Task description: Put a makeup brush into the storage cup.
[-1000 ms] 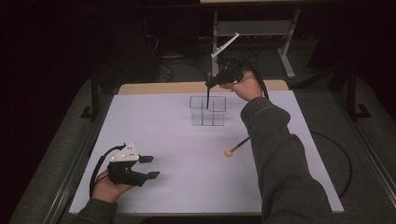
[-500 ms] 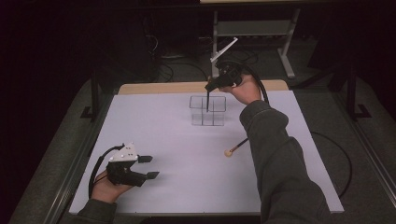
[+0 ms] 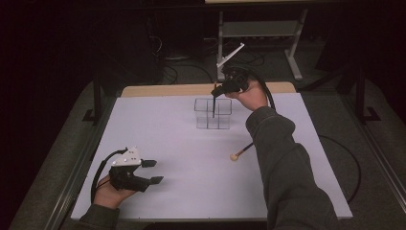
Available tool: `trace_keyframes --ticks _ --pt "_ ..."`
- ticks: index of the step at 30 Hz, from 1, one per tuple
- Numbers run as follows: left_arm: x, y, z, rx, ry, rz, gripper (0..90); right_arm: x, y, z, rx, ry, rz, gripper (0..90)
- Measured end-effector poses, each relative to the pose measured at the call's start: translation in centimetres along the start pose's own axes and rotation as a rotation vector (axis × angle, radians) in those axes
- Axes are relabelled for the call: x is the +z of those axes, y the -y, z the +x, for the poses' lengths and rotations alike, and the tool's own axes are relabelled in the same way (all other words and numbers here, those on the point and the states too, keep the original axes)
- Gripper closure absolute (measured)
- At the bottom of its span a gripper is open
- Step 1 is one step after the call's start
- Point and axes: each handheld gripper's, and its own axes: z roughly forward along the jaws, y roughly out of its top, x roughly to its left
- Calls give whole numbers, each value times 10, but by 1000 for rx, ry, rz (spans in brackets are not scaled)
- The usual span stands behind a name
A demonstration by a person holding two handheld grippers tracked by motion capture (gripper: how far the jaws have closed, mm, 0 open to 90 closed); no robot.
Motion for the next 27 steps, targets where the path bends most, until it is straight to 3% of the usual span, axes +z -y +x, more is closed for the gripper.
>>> trace_keyframes --ticks 15,27 --pt "1 0 -2 1 3 5 366 8 12 -1 11 -3 -3 819" --pt "0 1 0 -7 4 -1 364 17 12 1 7 -1 15 817"
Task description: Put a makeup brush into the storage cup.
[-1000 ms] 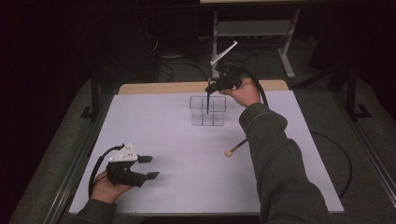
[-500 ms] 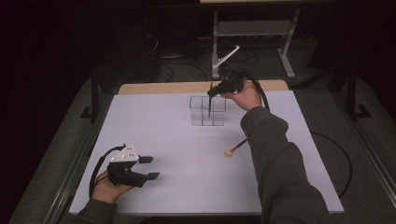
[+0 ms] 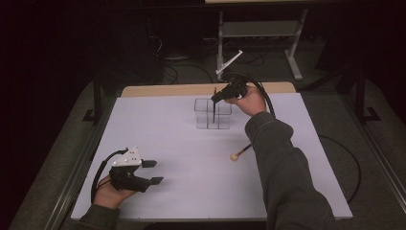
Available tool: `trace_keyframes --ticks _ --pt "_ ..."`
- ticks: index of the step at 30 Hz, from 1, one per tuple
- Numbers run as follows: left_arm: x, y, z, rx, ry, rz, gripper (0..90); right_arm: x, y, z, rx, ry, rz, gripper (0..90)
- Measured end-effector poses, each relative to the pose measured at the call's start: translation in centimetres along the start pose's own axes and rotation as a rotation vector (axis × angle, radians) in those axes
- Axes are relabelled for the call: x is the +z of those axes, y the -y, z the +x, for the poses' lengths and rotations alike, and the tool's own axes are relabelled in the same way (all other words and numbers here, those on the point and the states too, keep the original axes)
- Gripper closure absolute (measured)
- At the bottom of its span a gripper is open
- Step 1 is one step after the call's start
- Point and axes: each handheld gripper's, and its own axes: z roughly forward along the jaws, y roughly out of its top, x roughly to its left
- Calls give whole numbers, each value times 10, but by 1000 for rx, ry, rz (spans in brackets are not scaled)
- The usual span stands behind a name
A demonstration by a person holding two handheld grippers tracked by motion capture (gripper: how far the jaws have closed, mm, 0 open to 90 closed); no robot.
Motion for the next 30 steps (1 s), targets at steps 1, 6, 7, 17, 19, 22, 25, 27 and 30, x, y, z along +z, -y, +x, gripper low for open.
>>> trace_keyframes --ticks 1,6,7,17,19,22,25,27,30 --pt "0 0 0 0 0 2 363 1 0 0 1 0 8 816" --pt "-1 1 1 -10 2 -2 362 5 0 1 17 0 17 779" --pt "-1 1 1 -8 1 -1 362 6 0 1 12 4 15 767" --pt "0 1 1 -5 3 -3 362 0 3 2 37 7 6 697" --pt "-1 0 1 -3 3 3 362 -1 6 2 23 11 -8 695" --pt "0 0 1 0 4 10 361 -2 8 2 26 9 -13 693" --pt "0 0 0 0 7 11 361 -5 13 2 33 4 -14 683" --pt "0 0 0 3 6 15 361 -7 15 2 37 -1 -16 679" --pt "0 0 1 5 6 13 360 -9 18 4 39 -8 -27 671"
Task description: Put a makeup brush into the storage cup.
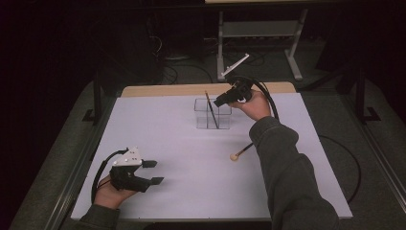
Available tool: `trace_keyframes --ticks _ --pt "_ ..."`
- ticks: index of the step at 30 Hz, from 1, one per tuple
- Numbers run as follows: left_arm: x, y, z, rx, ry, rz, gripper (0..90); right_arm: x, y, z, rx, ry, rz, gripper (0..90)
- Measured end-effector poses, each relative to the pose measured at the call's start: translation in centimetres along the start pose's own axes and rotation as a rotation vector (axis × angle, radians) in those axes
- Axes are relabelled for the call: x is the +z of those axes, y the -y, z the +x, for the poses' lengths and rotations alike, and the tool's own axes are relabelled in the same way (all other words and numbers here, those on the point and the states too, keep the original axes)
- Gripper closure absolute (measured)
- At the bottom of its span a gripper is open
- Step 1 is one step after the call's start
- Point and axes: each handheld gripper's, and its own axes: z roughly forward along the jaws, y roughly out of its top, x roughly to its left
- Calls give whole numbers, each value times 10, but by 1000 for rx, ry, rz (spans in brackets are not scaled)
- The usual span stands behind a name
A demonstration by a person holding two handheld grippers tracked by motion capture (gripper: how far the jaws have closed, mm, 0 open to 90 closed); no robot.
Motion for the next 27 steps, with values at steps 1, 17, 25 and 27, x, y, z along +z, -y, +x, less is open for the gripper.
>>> trace_keyframes --ticks 1,17,25,27 --pt "0 0 0 2 0 2 360 -1 1 1 3 -1 -3 670" --pt "0 -1 -1 -10 -1 -4 351 -13 22 9 16 -10 -18 620" --pt "2 -1 0 4 2 1 349 -21 36 12 36 -11 -27 592" --pt "3 0 -1 -16 3 -13 349 -23 39 12 29 -2 -30 587"
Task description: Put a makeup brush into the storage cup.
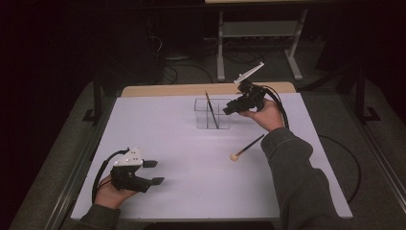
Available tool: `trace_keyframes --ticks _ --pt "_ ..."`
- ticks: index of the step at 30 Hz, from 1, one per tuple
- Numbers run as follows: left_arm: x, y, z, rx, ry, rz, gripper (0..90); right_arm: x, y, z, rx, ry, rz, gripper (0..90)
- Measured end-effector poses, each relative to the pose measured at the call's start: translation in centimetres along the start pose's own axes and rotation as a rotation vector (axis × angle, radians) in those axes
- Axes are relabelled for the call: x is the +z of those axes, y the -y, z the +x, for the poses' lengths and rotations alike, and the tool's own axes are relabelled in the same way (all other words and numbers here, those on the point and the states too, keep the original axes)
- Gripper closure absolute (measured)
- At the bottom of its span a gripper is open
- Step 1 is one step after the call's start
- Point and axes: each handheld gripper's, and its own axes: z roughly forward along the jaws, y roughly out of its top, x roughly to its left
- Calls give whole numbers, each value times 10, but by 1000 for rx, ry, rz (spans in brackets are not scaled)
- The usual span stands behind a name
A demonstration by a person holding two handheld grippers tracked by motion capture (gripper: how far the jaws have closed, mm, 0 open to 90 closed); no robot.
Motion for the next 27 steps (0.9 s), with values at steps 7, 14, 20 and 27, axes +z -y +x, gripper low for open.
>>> trace_keyframes --ticks 7,14,20,27 --pt "-3 -2 2 19 -12 8 349 -9 12 0 40 1 -2 558" --pt "-1 -2 2 12 -10 5 348 -11 24 0 39 2 -6 544" --pt "-1 -2 3 9 -8 4 347 -17 29 6 35 0 -23 527" --pt "-1 -2 2 11 -11 9 347 -18 35 10 28 -4 -18 509"
